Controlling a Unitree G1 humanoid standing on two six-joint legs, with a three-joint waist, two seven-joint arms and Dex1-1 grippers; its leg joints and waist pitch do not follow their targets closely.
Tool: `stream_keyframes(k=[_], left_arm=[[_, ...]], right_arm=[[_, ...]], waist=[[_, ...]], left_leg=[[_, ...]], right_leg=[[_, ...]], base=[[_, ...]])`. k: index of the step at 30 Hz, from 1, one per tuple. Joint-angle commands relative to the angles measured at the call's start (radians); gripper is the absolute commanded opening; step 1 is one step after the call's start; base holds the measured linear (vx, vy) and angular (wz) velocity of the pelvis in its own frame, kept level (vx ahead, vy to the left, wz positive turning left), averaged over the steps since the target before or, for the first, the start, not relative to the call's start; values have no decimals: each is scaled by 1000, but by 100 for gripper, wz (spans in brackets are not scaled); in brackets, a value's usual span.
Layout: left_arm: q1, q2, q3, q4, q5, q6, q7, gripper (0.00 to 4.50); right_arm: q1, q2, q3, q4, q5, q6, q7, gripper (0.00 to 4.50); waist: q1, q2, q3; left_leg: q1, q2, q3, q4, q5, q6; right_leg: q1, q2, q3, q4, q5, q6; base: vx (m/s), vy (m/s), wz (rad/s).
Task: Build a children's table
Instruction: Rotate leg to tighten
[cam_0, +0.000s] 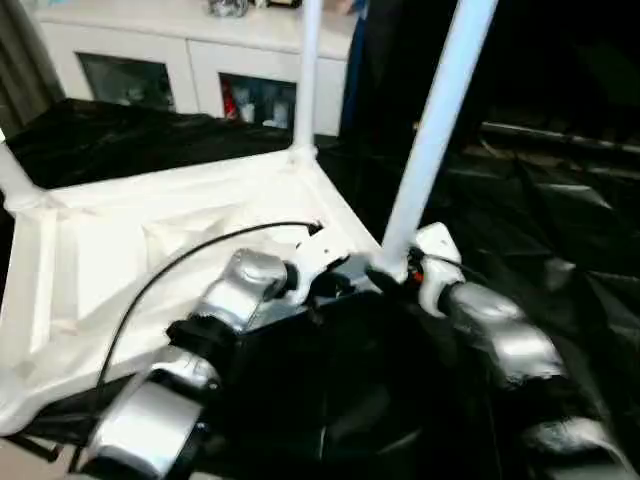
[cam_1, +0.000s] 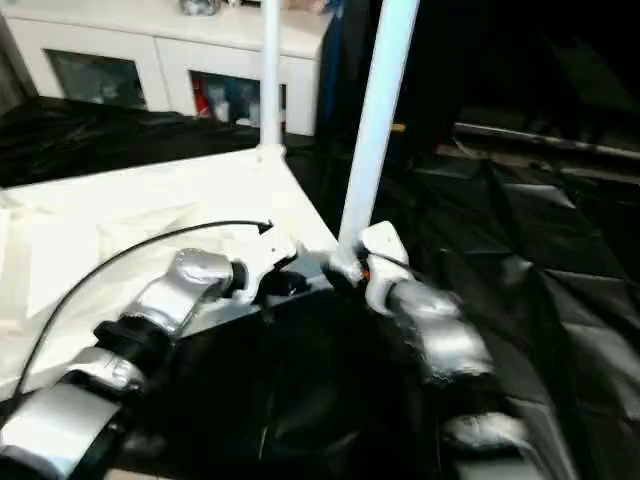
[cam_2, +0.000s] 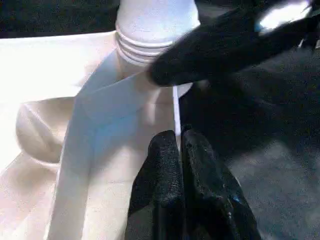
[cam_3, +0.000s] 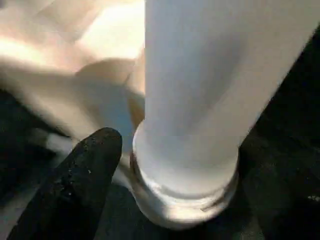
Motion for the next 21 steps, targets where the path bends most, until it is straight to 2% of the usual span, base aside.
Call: stream_keyframes(k=[1, 3, 5, 7, 13, 17, 19, 21], left_arm=[[33, 11, -36, -48, -50, -39, -144, 0], [43, 32, -38, -68, -66, -43, -198, 0], [57, 68, -44, -92, -81, -50, -273, 0], [63, 92, -45, -103, -90, -42, -315, 0], [94, 153, -44, -173, -130, -1, -438, 0], [108, 168, -40, -190, -132, 3, -460, 0], [112, 173, -40, -198, -134, 7, -462, 0], [114, 175, -40, -203, -135, 10, -459, 0]], right_arm=[[36, -28, 93, -112, 78, 24, 228, 378], [49, -60, 94, -149, 99, 39, 283, 378], [71, -109, 101, -197, 116, 52, 357, 378], [87, -140, 105, -225, 128, 63, 404, 378], [119, -183, 120, -279, 139, 76, 460, 378], [122, -183, 125, -293, 145, 98, 474, 378], [120, -178, 129, -292, 143, 102, 476, 345], [118, -171, 130, -289, 144, 104, 476, 345]], waist=[[2, -7, -41], [3, -5, -42], [1, -10, -41], [0, -6, -41], [2, -6, -37], [3, -5, -37], [4, -6, -37], [4, -7, -38]], left_leg=[[-4, 21, 0, -58, -155, 61], [-3, 23, -1, -56, -144, 80], [-3, 23, 0, -56, -145, 89], [-1, 26, 1, -56, -147, 89], [2, 29, 2, -59, -175, 64], [4, 28, 2, -59, -182, 55], [2, 28, 2, -60, -174, 54], [2, 27, 2, -58, -164, 52]], right_leg=[[44, -56, 35, -71, -44, -200], [46, -56, 34, -65, -4, -214], [46, -55, 34, -65, -4, -226], [43, -57, 34, -64, -10, -238], [39, -58, 35, -67, -65, -243], [38, -59, 36, -68, -81, -239], [39, -58, 36, -66, -73, -236], [40, -59, 35, -64, -62, -237]], base=[[0, 0, 0], [0, 0, 0], [0, 0, 0], [0, 0, 0], [0, 0, 0], [0, 0, 0], [0, 0, 0], [0, 0, 0]])
